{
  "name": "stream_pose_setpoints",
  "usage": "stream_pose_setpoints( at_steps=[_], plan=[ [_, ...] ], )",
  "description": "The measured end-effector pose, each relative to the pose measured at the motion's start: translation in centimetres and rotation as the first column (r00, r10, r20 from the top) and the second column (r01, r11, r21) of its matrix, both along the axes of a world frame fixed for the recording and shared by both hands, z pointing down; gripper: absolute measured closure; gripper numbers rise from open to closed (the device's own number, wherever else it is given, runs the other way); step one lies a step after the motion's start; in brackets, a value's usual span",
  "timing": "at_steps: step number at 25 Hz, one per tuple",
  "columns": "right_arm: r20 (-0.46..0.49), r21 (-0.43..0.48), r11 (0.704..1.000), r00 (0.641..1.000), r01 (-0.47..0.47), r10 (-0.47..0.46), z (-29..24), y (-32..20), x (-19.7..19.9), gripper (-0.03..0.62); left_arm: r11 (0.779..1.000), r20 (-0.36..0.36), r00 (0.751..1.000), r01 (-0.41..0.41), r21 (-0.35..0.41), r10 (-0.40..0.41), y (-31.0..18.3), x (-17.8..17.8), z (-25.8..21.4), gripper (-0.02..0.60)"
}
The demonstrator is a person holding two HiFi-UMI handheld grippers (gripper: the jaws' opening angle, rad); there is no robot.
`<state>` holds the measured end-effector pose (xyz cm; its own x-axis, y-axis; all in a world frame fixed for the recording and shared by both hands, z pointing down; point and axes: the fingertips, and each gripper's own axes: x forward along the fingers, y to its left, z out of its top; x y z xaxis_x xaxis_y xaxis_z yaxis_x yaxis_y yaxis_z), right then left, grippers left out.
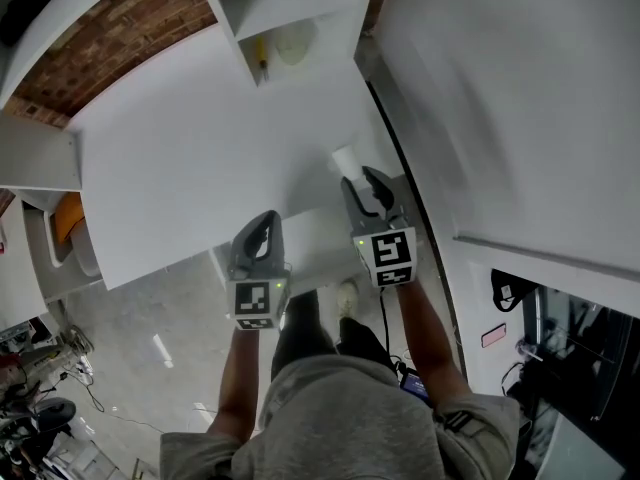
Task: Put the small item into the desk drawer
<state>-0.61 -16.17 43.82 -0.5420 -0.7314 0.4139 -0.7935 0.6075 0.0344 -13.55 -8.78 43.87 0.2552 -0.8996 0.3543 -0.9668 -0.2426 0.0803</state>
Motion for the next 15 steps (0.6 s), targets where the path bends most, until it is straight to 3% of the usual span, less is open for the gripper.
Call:
stream_pose_setpoints(
  at_steps=[15],
  plan=[
    [-0.051, -0.082, 0.997, 0.999, -0.014, 0.01, 4.8, 6.4, 5.5, 0.444, 0.997, -0.018, 0.998, -0.063, -0.05, 0.062, 3.0, 6.1, 2.8, 0.569]
  ],
)
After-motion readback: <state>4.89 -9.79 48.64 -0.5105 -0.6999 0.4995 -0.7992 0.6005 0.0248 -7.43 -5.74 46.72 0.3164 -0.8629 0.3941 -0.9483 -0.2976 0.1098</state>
